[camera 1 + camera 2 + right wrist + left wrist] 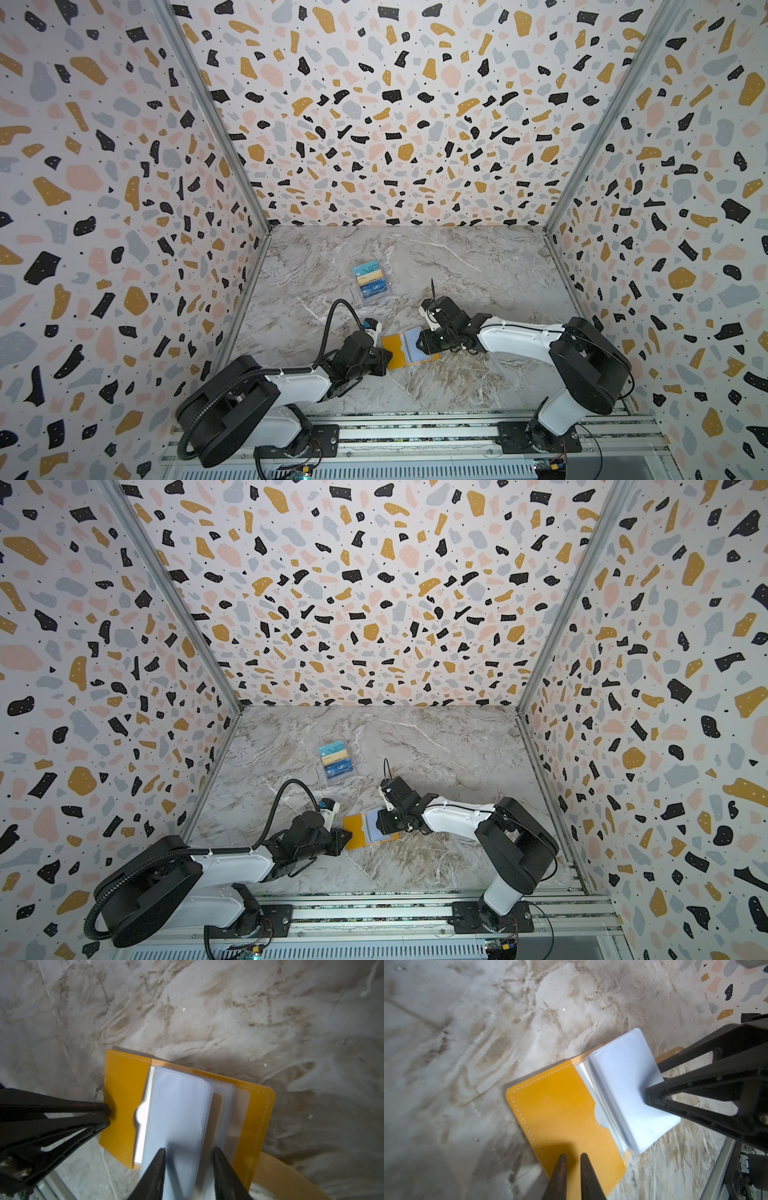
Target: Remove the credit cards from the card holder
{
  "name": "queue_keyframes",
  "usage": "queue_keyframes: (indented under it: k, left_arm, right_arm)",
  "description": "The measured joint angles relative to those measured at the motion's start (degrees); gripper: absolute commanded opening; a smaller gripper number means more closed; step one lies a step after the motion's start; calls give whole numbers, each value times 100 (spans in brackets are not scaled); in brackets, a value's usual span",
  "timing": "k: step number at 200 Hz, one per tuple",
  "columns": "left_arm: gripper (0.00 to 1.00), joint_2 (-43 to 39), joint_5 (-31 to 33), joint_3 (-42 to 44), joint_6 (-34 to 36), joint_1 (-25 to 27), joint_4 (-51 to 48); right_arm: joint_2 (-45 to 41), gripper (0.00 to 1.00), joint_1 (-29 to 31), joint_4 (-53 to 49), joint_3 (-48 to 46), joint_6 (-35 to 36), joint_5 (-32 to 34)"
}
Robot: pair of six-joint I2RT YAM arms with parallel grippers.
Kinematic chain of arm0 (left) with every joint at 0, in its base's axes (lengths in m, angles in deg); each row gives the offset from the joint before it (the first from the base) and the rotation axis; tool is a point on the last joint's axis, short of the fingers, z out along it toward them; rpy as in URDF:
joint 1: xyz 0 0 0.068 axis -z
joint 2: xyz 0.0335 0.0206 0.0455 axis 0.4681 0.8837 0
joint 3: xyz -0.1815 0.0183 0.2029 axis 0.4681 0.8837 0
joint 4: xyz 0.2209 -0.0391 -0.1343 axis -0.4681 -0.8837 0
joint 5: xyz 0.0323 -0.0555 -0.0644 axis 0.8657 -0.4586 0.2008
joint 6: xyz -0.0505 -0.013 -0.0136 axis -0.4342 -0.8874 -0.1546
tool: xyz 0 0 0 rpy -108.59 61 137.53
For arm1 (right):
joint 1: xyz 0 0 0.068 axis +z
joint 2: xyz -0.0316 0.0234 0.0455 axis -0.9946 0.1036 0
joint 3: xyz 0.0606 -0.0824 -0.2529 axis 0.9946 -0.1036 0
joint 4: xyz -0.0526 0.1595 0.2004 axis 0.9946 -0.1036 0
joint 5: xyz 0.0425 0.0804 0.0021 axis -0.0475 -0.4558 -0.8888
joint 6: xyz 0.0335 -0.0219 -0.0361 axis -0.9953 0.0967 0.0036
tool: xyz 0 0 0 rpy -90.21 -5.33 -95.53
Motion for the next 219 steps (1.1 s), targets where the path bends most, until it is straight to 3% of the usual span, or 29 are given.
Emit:
queue_keyframes:
  k: [51, 219]
  left_arm:
    - [16, 2, 2, 0, -24, 0, 2]
    - [17, 55, 22, 28, -153, 2, 144]
  right_arm:
    - [-223, 40, -4, 160, 0, -7, -271]
    - [-76, 50, 79, 1141, -2, -363, -2170]
